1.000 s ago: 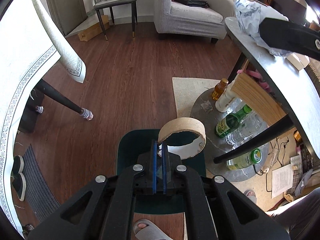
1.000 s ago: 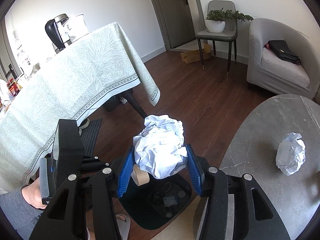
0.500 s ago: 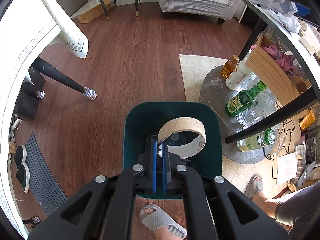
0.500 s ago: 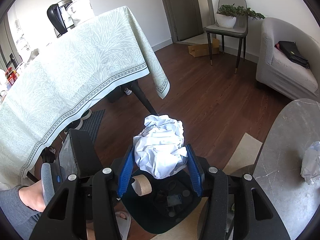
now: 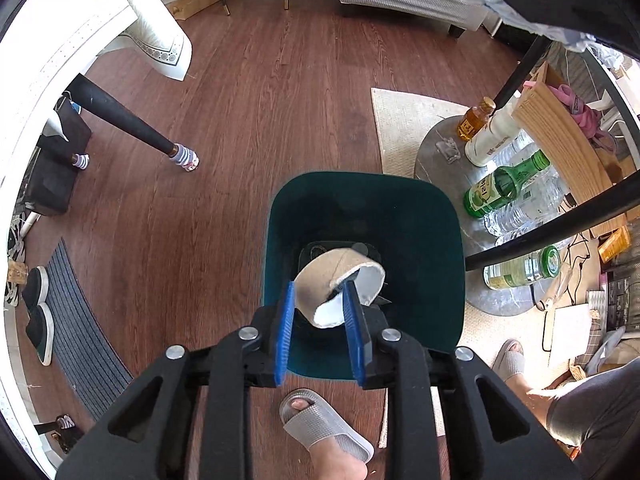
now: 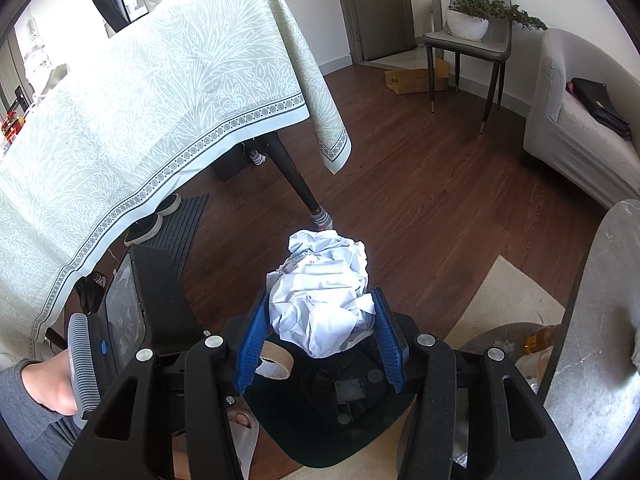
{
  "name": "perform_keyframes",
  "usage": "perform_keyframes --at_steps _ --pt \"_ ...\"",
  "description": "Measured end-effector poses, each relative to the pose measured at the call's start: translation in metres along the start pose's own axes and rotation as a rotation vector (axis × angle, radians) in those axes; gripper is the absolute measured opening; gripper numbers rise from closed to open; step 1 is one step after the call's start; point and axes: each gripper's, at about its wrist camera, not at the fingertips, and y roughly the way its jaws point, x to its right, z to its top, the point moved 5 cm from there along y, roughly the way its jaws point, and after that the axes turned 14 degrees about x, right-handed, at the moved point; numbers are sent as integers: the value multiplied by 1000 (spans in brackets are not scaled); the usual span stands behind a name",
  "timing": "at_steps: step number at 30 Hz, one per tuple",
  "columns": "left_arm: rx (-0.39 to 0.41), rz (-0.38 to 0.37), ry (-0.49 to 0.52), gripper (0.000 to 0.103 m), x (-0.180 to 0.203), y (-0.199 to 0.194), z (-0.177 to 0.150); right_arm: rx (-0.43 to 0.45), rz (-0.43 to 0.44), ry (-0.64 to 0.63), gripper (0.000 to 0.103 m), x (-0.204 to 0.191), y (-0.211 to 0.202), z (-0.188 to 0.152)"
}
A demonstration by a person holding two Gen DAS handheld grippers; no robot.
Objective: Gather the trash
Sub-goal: 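Open both tools over the green bin, dropping the tape ring and paper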
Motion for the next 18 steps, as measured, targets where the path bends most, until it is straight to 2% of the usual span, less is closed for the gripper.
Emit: perform_keyframes --at_steps 3,8,18 --pt "13 -5 -11 34 -3 -5 2 -14 -1 1 51 -2 6 -3" --pt "49 -7 -20 35 -8 -15 8 -58 -12 -21 51 -7 21 -12" --pt "182 -9 -111 36 -32 -53 32 -165 -26 -48 51 -12 47 -38"
